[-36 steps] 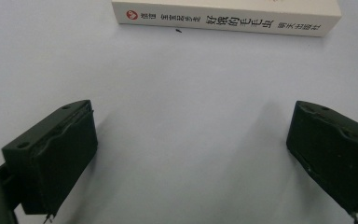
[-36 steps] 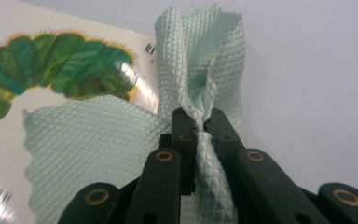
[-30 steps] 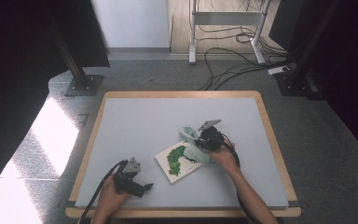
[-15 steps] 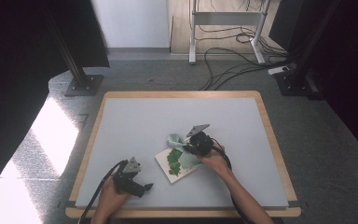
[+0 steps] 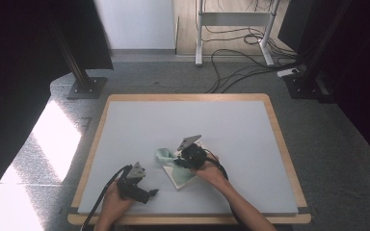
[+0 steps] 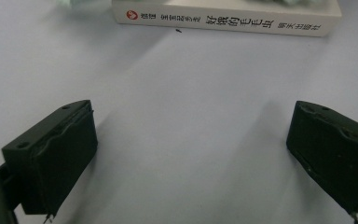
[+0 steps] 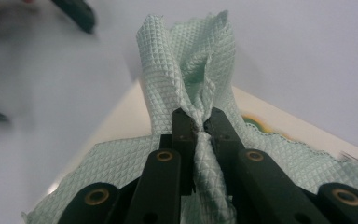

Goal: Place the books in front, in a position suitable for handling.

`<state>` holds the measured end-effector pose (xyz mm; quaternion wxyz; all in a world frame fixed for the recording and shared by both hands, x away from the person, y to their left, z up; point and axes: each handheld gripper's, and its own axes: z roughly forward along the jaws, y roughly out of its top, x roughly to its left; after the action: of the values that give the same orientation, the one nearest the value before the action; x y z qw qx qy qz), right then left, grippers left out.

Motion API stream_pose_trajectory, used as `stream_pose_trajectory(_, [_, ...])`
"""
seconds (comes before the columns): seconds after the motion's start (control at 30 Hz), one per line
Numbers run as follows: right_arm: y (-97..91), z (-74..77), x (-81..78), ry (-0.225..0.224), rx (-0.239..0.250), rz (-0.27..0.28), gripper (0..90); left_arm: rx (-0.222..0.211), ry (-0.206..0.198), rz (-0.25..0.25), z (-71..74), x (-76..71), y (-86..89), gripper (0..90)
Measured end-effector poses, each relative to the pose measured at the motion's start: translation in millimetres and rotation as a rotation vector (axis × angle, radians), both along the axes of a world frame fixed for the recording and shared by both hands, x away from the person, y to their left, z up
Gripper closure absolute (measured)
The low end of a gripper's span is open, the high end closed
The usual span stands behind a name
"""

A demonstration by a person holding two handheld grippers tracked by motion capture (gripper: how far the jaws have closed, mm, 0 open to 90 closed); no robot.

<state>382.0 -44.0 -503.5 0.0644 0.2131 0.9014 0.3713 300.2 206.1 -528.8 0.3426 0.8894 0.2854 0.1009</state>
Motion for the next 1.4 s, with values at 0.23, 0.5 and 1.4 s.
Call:
stream_pose_trajectory(0.23, [23.5, 2.0, -11.1, -0.013, -0.018, 0.059, 82.6, 0.001, -0.001, -0.001, 0.1, 0.0, 0.1, 1.7])
stream_pose_trajectory(0.5, [38.4, 1.8, -4.4, -0.019, -0.015, 0.058, 82.5, 0.002, -0.001, -0.001, 0.1, 0.1, 0.2, 1.7])
stream_pose_trajectory(1.4, [-20.0, -0.1, 46.5, -0.043, -0.055, -0.183, 82.6, -0.002, 0.002, 0.0, -0.1, 0.1, 0.0, 1.7])
